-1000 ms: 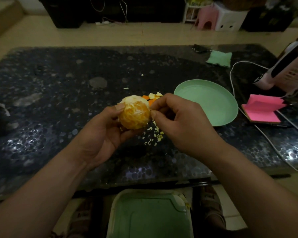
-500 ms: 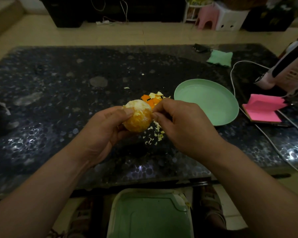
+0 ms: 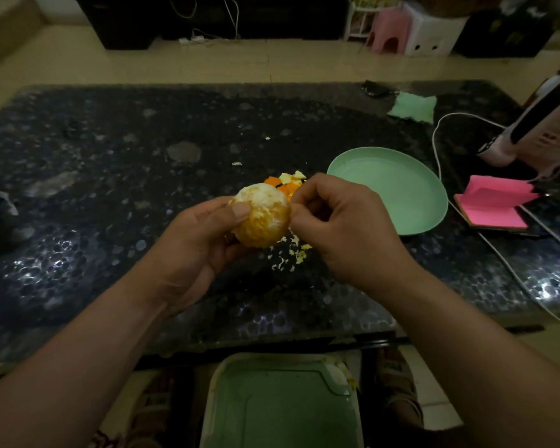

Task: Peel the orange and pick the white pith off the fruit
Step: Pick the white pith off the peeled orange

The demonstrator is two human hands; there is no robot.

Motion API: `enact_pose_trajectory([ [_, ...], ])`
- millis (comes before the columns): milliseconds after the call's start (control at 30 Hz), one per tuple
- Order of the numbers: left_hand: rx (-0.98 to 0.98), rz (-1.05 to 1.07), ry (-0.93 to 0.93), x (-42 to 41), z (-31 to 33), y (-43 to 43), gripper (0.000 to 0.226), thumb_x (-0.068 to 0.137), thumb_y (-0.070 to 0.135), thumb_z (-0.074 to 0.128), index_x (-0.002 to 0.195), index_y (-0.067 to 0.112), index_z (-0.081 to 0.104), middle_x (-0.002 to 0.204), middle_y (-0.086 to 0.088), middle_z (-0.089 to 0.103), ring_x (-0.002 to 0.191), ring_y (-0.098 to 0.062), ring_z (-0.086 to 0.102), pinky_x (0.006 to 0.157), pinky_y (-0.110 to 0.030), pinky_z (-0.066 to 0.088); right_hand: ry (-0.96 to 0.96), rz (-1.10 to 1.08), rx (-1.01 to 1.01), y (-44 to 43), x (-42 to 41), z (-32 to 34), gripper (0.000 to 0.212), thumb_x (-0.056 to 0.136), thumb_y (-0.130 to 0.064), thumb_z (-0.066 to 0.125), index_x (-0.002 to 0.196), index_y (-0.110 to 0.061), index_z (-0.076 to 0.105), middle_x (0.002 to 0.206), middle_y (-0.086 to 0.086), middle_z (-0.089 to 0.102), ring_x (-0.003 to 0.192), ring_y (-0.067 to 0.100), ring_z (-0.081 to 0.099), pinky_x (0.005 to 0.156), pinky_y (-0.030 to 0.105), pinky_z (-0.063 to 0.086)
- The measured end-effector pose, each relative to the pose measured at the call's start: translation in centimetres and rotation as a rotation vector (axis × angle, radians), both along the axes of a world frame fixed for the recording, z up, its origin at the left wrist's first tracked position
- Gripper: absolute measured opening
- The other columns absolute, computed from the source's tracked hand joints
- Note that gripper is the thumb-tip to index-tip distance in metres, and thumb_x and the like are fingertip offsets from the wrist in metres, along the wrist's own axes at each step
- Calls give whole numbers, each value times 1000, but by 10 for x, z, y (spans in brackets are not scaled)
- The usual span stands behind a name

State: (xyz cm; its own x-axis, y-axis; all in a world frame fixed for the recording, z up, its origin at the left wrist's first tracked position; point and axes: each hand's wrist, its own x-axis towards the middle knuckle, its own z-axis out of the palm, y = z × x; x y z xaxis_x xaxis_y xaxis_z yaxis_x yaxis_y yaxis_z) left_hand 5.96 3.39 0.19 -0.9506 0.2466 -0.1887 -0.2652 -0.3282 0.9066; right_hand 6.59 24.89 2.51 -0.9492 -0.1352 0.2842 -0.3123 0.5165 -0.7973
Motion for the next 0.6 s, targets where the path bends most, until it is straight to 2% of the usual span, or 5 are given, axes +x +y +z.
enact_pose_trajectory([
  [133, 61, -17, -22, 0, 3, -1, 40, 86, 28, 75, 120, 7, 78, 128, -19, 74, 109, -27, 73, 92, -38, 64, -116, 33, -173, 1, -1, 4, 9, 95, -10, 72, 86, -12, 72, 68, 0, 65, 60, 4, 53, 59, 21, 46],
  [233, 113, -63, -19, 1, 4, -3, 66, 66, 43, 95, 122, 11, 79, 134, -19, 71, 116, -27, 72, 93, -36, 63, -166, 42, -253, 0, -2, 4, 9, 97, -9, 69, 88, -7, 72, 75, 11, 70, 64, 10, 57, 61, 25, 50],
  [333, 184, -68, -40, 2, 7, -3, 72, 69, 44, 94, 128, 8, 75, 140, -22, 67, 123, -31, 69, 94, -38, 62, -211, 28, -313, 1, -2, 4, 13, 100, -12, 67, 90, -5, 72, 77, 12, 72, 65, 12, 60, 63, 24, 51],
  [467, 237, -51, -74, 4, 12, -5, 53, 76, 36, 86, 121, 10, 79, 135, -19, 70, 116, -27, 73, 86, -34, 63, -272, 21, -320, 5, -5, 6, 13, 102, -15, 67, 94, -6, 73, 75, 4, 74, 63, 7, 62, 61, 22, 50],
  [600, 213, -52, -61, 2, 10, -6, 58, 84, 35, 84, 133, 6, 71, 142, -21, 66, 129, -33, 65, 94, -37, 61, -226, 51, -237, 5, -4, 8, 12, 104, -18, 65, 99, -14, 75, 82, 0, 77, 67, 16, 67, 63, 27, 54],
])
